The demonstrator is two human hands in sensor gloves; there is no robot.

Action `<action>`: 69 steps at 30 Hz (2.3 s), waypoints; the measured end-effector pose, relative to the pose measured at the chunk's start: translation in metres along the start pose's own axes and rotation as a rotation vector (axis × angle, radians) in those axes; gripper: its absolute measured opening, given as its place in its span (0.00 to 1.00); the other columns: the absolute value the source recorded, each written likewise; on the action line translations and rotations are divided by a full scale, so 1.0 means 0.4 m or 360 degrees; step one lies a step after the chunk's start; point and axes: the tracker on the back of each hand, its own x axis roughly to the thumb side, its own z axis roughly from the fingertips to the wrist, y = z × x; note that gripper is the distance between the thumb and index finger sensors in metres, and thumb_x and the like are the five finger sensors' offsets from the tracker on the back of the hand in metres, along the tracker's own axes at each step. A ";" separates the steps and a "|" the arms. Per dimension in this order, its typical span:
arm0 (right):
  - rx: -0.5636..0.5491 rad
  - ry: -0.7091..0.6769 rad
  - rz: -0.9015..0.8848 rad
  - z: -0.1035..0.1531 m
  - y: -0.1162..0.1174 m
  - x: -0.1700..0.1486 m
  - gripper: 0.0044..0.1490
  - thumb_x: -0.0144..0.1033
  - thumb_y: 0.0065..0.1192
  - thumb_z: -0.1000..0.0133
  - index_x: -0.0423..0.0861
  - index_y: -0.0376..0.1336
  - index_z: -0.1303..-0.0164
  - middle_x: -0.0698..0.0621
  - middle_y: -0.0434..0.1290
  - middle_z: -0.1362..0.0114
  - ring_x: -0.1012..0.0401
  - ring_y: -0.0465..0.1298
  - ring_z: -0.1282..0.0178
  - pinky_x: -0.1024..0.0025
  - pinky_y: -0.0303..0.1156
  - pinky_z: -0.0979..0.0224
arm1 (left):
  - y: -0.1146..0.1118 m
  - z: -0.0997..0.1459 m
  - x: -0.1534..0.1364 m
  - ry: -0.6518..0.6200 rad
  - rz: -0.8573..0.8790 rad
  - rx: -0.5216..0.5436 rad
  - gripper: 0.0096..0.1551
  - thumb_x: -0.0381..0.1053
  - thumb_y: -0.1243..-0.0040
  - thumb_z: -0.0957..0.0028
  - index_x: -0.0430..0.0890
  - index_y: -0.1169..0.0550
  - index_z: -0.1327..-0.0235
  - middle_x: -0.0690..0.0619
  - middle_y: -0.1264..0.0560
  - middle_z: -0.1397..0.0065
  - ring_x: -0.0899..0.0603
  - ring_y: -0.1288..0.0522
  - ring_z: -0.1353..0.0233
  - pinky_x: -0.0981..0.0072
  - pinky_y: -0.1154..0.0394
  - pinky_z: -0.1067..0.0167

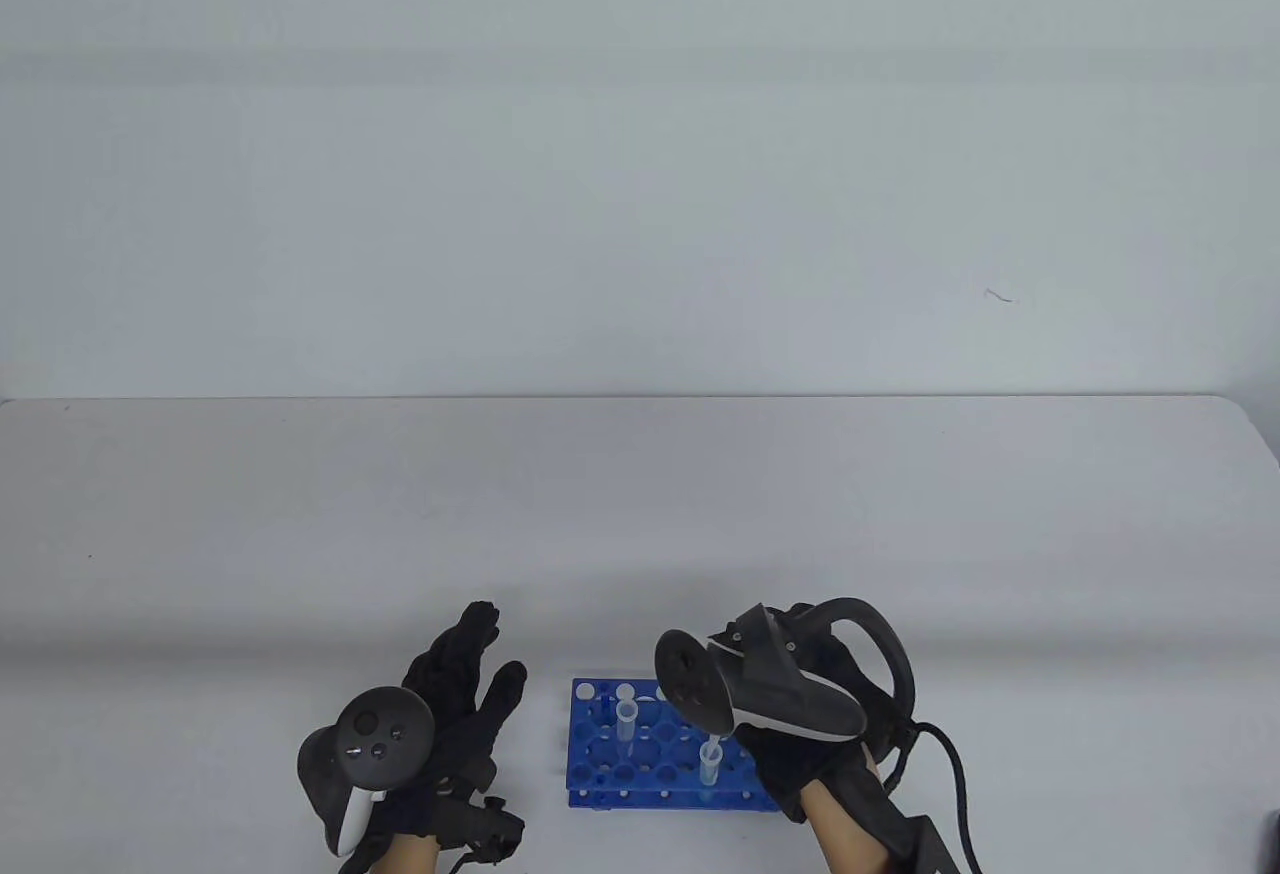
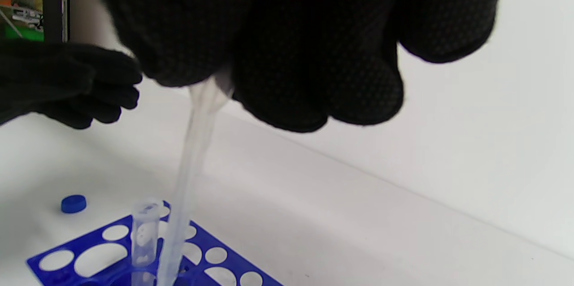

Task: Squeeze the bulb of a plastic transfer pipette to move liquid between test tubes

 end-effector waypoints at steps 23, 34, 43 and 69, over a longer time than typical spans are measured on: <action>-0.0356 0.1076 -0.0963 0.044 0.400 -0.425 0.27 0.43 0.70 0.59 0.47 0.74 0.51 0.53 0.86 0.54 0.58 0.84 0.55 0.49 0.74 0.40 | 0.000 0.000 0.000 0.0004 -0.0028 -0.0007 0.45 0.70 0.53 0.48 0.54 0.41 0.17 0.51 0.34 0.16 0.41 0.34 0.21 0.40 0.36 0.23; -0.0010 0.1019 -0.0754 0.022 0.553 -0.399 0.29 0.42 0.70 0.59 0.47 0.73 0.48 0.52 0.85 0.51 0.56 0.83 0.53 0.48 0.73 0.39 | 0.000 -0.001 0.001 0.0001 -0.0026 -0.0010 0.45 0.70 0.53 0.48 0.55 0.41 0.17 0.51 0.35 0.16 0.41 0.34 0.21 0.40 0.36 0.23; 0.0351 0.0885 -0.0291 0.001 0.605 -0.366 0.27 0.46 0.71 0.61 0.51 0.74 0.52 0.52 0.83 0.48 0.56 0.80 0.48 0.47 0.70 0.36 | -0.001 -0.001 0.001 -0.0003 -0.0025 -0.0011 0.45 0.70 0.53 0.48 0.55 0.41 0.17 0.51 0.35 0.16 0.41 0.34 0.21 0.40 0.36 0.23; -0.0233 0.0420 -0.1195 0.096 0.349 -0.363 0.47 0.50 0.68 0.57 0.40 0.63 0.30 0.42 0.74 0.29 0.46 0.74 0.33 0.42 0.67 0.32 | -0.006 -0.004 0.006 -0.0038 0.0028 -0.0032 0.45 0.70 0.53 0.48 0.54 0.41 0.17 0.51 0.35 0.16 0.41 0.34 0.21 0.41 0.37 0.23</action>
